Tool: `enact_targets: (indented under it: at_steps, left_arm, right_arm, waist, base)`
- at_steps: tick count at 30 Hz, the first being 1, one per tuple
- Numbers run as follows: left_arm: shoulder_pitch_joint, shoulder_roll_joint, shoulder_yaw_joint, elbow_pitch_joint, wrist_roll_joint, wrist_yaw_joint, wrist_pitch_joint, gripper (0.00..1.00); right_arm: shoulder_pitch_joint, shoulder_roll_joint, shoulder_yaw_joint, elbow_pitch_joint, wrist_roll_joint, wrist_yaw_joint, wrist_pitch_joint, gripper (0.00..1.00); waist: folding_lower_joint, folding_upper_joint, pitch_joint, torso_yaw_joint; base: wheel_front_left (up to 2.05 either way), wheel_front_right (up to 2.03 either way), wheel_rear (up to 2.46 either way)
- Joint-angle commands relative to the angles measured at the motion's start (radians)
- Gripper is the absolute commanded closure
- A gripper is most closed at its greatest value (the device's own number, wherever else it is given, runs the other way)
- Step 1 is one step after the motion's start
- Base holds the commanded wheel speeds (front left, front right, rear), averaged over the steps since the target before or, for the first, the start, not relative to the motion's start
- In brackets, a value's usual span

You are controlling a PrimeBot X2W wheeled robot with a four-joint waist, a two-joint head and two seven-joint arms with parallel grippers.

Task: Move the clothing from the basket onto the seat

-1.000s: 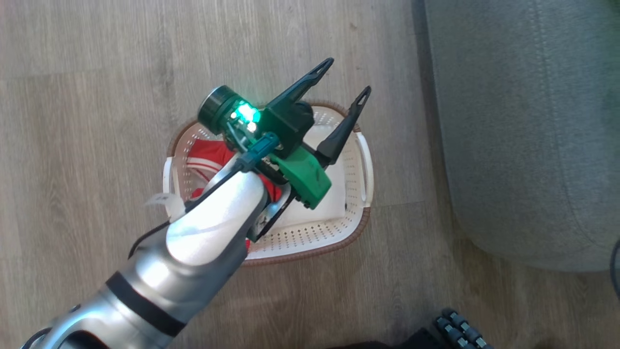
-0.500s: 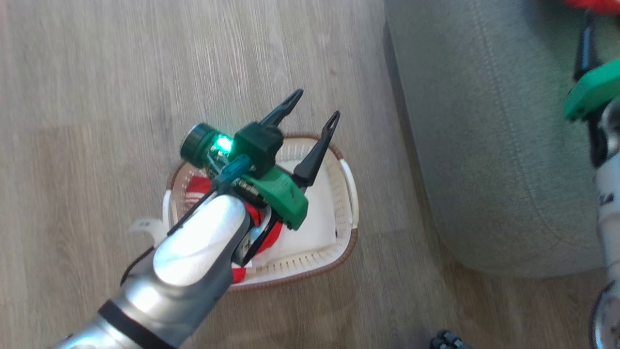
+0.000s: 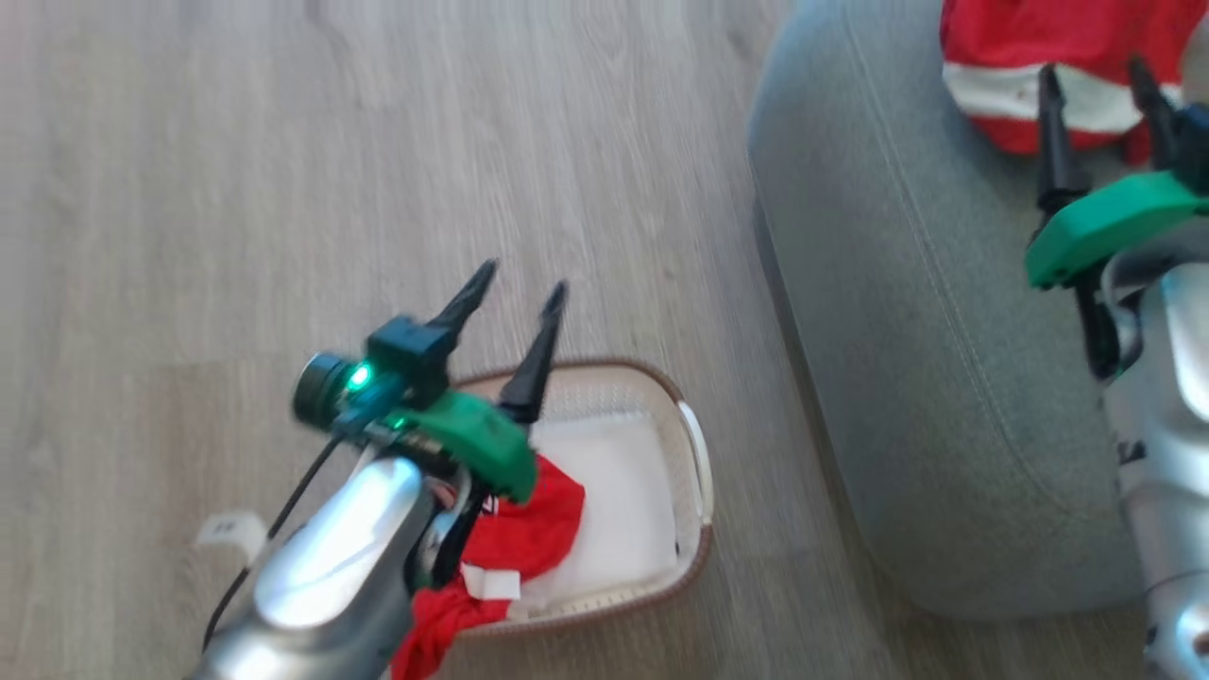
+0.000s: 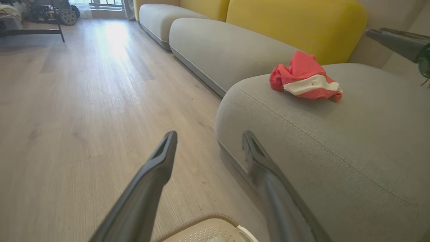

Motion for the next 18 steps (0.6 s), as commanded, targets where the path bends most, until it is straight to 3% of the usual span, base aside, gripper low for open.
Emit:
enact_targets:
  at_steps: [1, 11, 18]
  left_arm:
    - [0.006, 0.033, 0.058, -0.033, -0.009, 0.015, -0.012, 0.0]
    - [0.205, 0.076, 0.229, -0.17, 0.021, 0.108, -0.013, 0.0]
    - [0.338, 0.08, 0.335, -0.25, 0.055, 0.148, -0.014, 0.0]
  right_arm:
    - [0.021, 0.017, 0.024, -0.047, 0.014, 0.0, -0.009, 0.0]
    - [0.161, 0.095, 0.062, -0.176, 0.036, 0.0, -0.009, 0.0]
    - [0.298, 0.158, 0.034, -0.302, 0.0, 0.0, -0.009, 0.0]
  waist:
    - [0.0, 0.0, -0.057, 0.034]
    - [0.0, 0.0, -0.151, 0.126]
    - [0.0, 0.0, -0.184, 0.177]
  base:
    - [0.0, 0.0, 0.0]
    - [0.0, 0.0, 0.0]
    - [0.0, 0.0, 0.0]
